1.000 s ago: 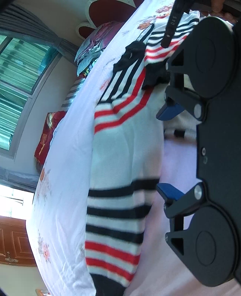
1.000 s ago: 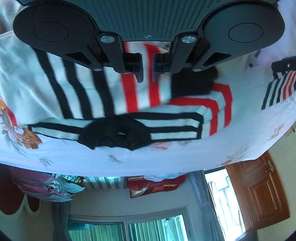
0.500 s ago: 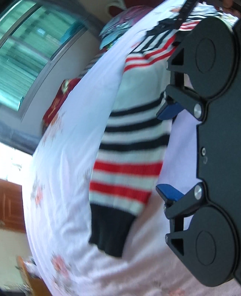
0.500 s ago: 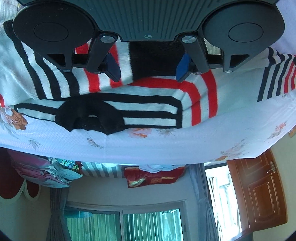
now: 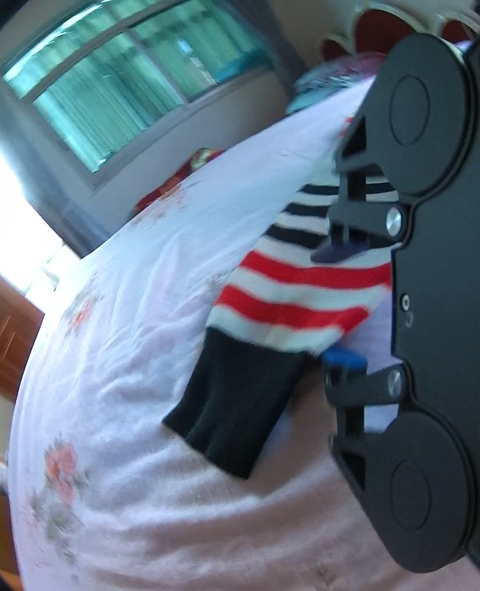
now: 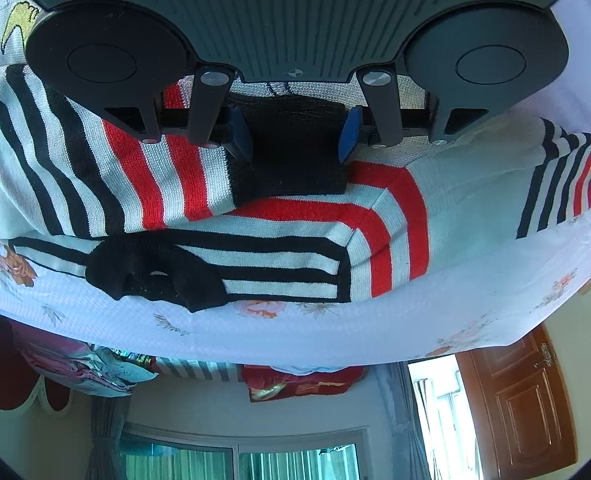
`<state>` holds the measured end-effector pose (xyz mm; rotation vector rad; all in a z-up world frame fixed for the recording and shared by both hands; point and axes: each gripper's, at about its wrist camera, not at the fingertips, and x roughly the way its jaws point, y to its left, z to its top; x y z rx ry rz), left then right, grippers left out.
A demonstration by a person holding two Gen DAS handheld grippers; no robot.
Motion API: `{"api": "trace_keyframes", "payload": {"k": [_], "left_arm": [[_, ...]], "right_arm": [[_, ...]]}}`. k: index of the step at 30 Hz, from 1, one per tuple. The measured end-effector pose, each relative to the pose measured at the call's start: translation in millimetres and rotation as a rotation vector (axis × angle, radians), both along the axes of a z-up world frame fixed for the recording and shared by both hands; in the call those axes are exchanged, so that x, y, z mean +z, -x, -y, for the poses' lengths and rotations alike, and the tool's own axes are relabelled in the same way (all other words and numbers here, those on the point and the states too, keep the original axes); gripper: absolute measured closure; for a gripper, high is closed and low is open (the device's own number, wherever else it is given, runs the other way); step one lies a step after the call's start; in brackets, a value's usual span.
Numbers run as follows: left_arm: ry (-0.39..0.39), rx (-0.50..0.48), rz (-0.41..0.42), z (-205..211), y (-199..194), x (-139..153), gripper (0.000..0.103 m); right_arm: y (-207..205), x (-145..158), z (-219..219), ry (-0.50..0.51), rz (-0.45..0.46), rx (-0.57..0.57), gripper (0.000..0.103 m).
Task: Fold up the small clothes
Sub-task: 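Move the left tool to the other black sleeve cuff and grasp it, then fold the gripped sleeve across the body with the left tool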
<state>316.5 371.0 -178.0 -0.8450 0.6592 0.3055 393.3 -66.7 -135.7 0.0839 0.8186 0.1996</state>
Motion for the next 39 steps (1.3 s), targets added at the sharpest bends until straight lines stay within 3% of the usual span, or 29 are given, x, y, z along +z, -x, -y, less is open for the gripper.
{"api": "trace_keyframes", "payload": {"k": [1, 2, 4, 8, 13, 17, 23, 28, 30, 33, 34, 35, 39], "left_arm": [[0.012, 0.014, 0.001, -3.3, -1.2, -3.0, 0.087], [0.015, 0.022, -0.001, -5.7, -2.5, -5.2, 0.094], [0.009, 0.03, 0.007, -6.4, -3.9, -5.3, 0.096], [-0.103, -0.036, 0.078, 15.4, -7.9, 23.3, 0.098], [-0.221, -0.231, 0.228, 71.6, -28.5, 76.6, 0.098], [-0.242, -0.433, 0.304, 142.3, -56.4, 97.8, 0.098], [-0.237, -0.742, 0.32, 267.8, -87.3, 82.3, 0.098], [-0.295, -0.954, 0.228, 355.4, -98.7, 38.4, 0.097], [-0.377, -0.984, 0.19, 372.5, -97.5, 24.0, 0.089], [-0.45, -1.019, 0.172, 379.7, -87.6, 24.3, 0.067], [-0.471, -1.009, 0.169, 377.7, -82.3, 27.5, 0.045], [-0.49, -0.991, 0.178, 374.0, -78.4, 32.8, 0.03], [-0.562, -0.886, 0.217, 344.1, -50.4, 57.4, 0.025]], "right_arm": [[-0.2, -0.3, 0.3, 0.0, 0.001, 0.001, 0.051], [-0.5, -0.8, 0.1, 0.002, 0.001, 0.001, 0.051], [0.9, -1.4, -2.3, 0.016, 0.003, 0.008, 0.051], [1.0, -1.9, -3.0, 0.027, 0.011, 0.031, 0.051], [5.6, 15.3, 20.7, -0.083, 0.047, -0.011, 0.051], [16.0, 31.4, 46.1, -0.102, 0.077, -0.05, 0.051], [42.5, 43.3, 100.2, -0.088, 0.099, -0.13, 0.051], [60.3, 41.4, 148.7, -0.101, 0.078, -0.214, 0.051], [64.3, 40.7, 161.6, -0.107, 0.07, -0.23, 0.051], [68.1, 42.7, 172.8, -0.118, 0.072, -0.227, 0.051], [67.4, 42.6, 173.6, -0.127, 0.072, -0.222, 0.051], [66.1, 43.3, 173.3, -0.141, 0.069, -0.214, 0.051], [59.9, 45.2, 162.7, -0.194, 0.066, -0.153, 0.051]]}}
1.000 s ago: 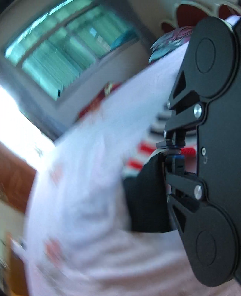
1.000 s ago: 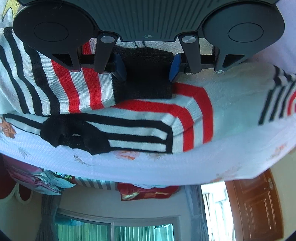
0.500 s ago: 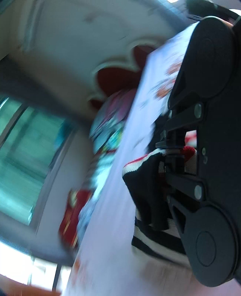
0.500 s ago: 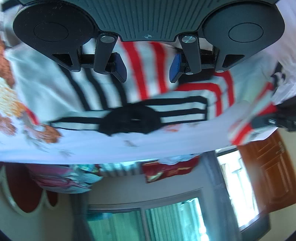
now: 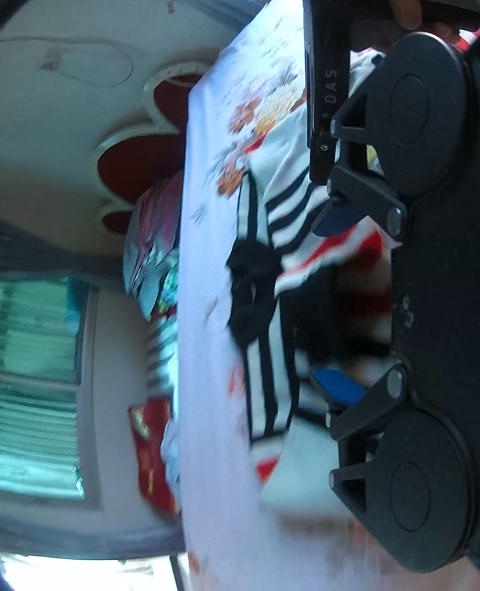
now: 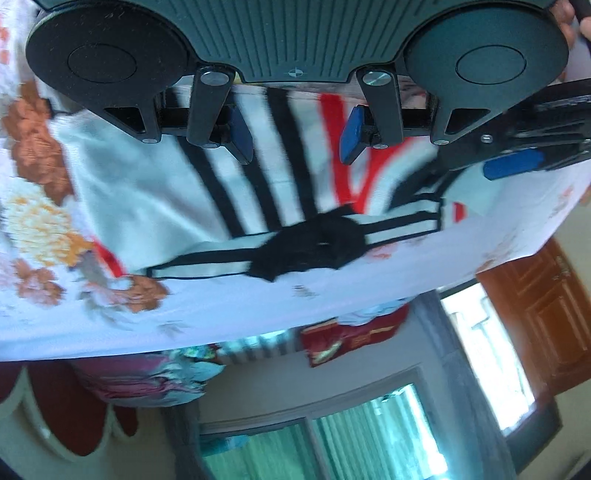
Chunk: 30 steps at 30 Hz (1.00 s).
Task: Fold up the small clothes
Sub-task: 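Fold the gripped sleeve across the body with the left tool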
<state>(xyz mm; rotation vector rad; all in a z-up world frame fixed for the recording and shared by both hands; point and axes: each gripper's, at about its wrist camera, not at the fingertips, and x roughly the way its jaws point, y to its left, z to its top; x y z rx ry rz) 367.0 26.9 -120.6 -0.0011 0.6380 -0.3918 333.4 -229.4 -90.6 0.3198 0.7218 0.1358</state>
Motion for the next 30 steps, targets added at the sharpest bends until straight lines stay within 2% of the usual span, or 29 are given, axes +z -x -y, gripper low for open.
{"api": "trace_keyframes", "payload": {"k": [3, 8, 10, 12, 15, 16, 17, 19, 20, 24, 27, 29, 30], "left_arm": [[-0.024, 0.092, 0.019, -32.0, 14.3, 9.8, 0.025], [-0.102, 0.229, -0.029, -83.0, 32.3, -7.1, 0.025], [-0.122, 0.258, -0.05, -94.0, 38.0, -15.8, 0.026], [-0.152, 0.267, -0.063, -96.7, 41.3, -24.4, 0.027], [-0.173, 0.253, -0.049, -92.7, 37.5, -38.0, 0.038], [-0.174, 0.249, -0.036, -89.9, 33.6, -40.0, 0.046], [-0.173, 0.245, -0.024, -87.2, 29.5, -42.4, 0.053], [-0.174, 0.252, -0.009, -82.3, 19.4, -44.7, 0.055], [-0.17, 0.258, -0.005, -80.8, 14.9, -44.1, 0.055], [-0.192, 0.27, 0.005, -75.1, 5.2, -45.3, 0.053], [-0.216, 0.258, -0.01, -72.2, 3.1, -50.6, 0.054], [-0.191, 0.255, -0.023, -72.7, 2.6, -53.8, 0.072], [-0.184, 0.247, -0.022, -71.8, 3.5, -55.1, 0.077]], "right_arm": [[-8.6, 2.4, -21.1, -0.014, 0.007, 0.082, 0.051], [-19.8, -3.6, -63.7, 0.007, -0.014, 0.208, 0.05], [-23.9, -10.5, -78.9, 0.048, -0.025, 0.235, 0.045], [-27.1, -16.5, -92.4, 0.122, -0.028, 0.235, 0.045], [-30.4, -21.9, -100.3, 0.19, -0.001, 0.222, 0.045], [-32.6, -22.3, -100.0, 0.197, 0.001, 0.209, 0.047], [-34.3, -21.8, -96.7, 0.176, 0.008, 0.198, 0.053], [-40.4, -17.2, -87.3, 0.132, 0.008, 0.175, 0.09], [-41.9, -13.3, -81.9, 0.118, 0.017, 0.157, 0.096], [-37.3, 4.8, -44.8, 0.085, 0.082, 0.039, 0.098], [-36.0, -2.1, -11.5, 0.083, 0.036, -0.036, 0.098], [-37.6, -17.7, 8.1, 0.006, -0.047, -0.052, 0.098], [-36.1, -24.4, 14.3, -0.021, -0.073, -0.061, 0.098]]}}
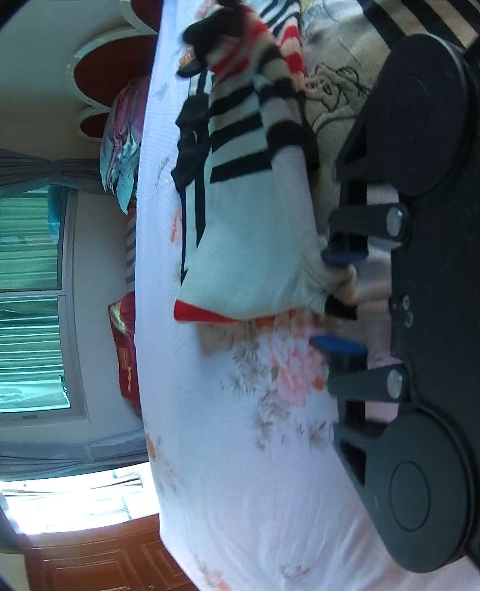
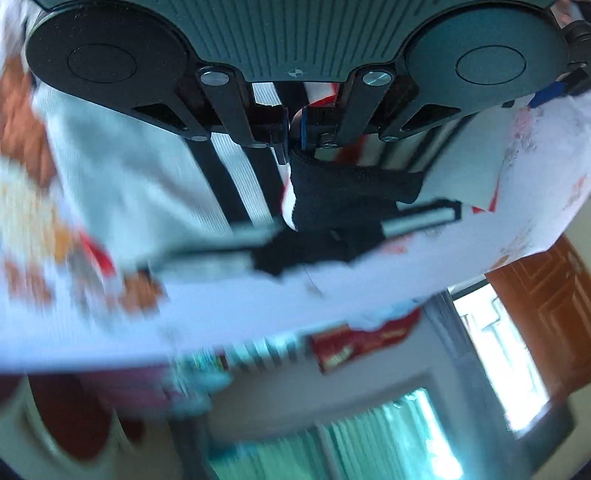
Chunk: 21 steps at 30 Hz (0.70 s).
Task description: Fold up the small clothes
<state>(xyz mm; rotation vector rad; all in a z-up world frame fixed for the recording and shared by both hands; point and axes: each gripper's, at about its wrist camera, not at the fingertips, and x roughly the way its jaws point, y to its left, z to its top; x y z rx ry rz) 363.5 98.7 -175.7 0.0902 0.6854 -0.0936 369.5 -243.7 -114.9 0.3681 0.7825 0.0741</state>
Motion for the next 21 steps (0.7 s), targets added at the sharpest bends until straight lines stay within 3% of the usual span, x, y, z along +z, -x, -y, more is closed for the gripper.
{"api": "trace_keyframes", "payload": {"k": [2, 9, 13, 15, 17, 21], "left_arm": [[-0.011, -0.005, 0.018, 2.8, 3.0, -0.1, 0.081], [0.079, 0.04, -0.029, -15.7, 1.2, -3.4, 0.083], [0.113, 0.058, -0.05, -18.3, -2.6, -4.2, 0.083], [0.096, 0.049, -0.05, -16.4, -2.9, -5.3, 0.082], [0.091, 0.048, -0.049, -15.5, -2.6, -6.7, 0.082], [0.084, 0.049, -0.05, -14.2, -2.2, -7.1, 0.082]], "right_arm": [[4.7, -6.5, 7.1, -0.011, -0.014, -0.029, 0.098], [14.6, -6.2, 30.0, -0.067, -0.036, -0.089, 0.09], [19.2, -6.6, 41.5, -0.084, -0.037, -0.138, 0.067], [22.0, -7.8, 46.2, -0.105, -0.035, -0.132, 0.068], [22.9, -6.6, 42.6, -0.066, -0.026, -0.123, 0.095], [25.9, 0.4, 38.2, 0.006, 0.034, -0.093, 0.098]]}}
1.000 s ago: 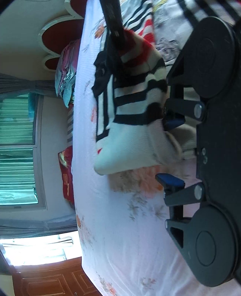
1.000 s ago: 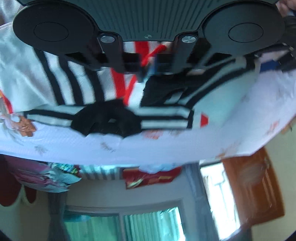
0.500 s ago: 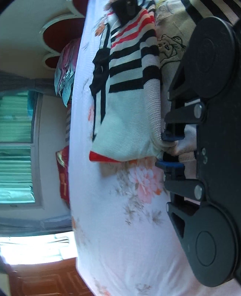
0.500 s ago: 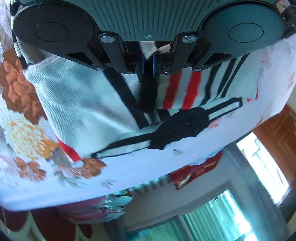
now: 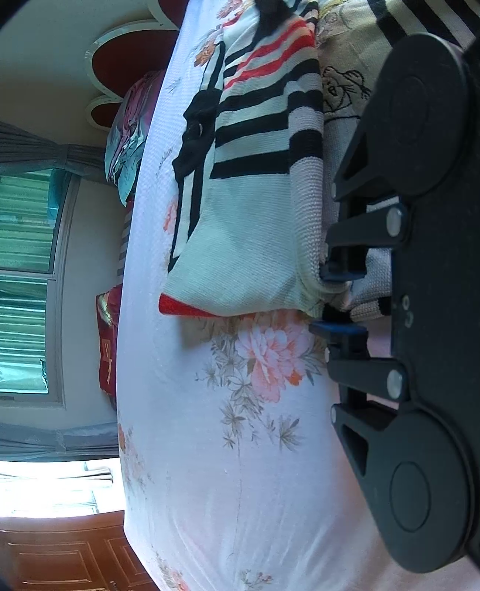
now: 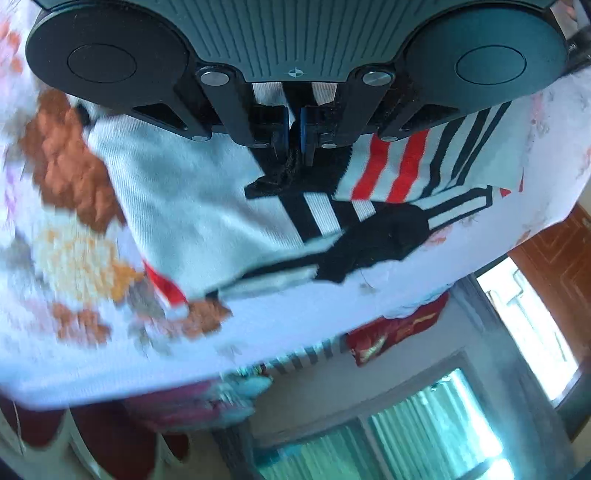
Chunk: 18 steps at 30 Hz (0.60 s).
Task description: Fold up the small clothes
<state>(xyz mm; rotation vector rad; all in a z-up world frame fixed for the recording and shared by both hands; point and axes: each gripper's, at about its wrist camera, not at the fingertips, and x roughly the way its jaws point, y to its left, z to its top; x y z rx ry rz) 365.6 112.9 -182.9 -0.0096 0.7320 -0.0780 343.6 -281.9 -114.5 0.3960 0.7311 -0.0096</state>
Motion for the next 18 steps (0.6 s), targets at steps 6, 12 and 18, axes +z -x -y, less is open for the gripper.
{"api": "trace_keyframes", "payload": {"k": [6, 12, 18], "left_arm": [[-0.029, -0.011, -0.003, 3.6, 0.2, 0.9, 0.077], [-0.003, -0.015, 0.001, -7.3, 16.2, 20.2, 0.035], [0.064, -0.009, 0.02, -15.3, 18.8, 39.5, 0.034]], "right_arm": [[-11.4, -19.5, -4.1, 0.09, -0.087, 0.042, 0.098], [-2.1, -3.6, 16.1, 0.003, -0.049, -0.004, 0.078], [-13.5, -6.3, 28.8, -0.013, -0.053, -0.018, 0.06]]}}
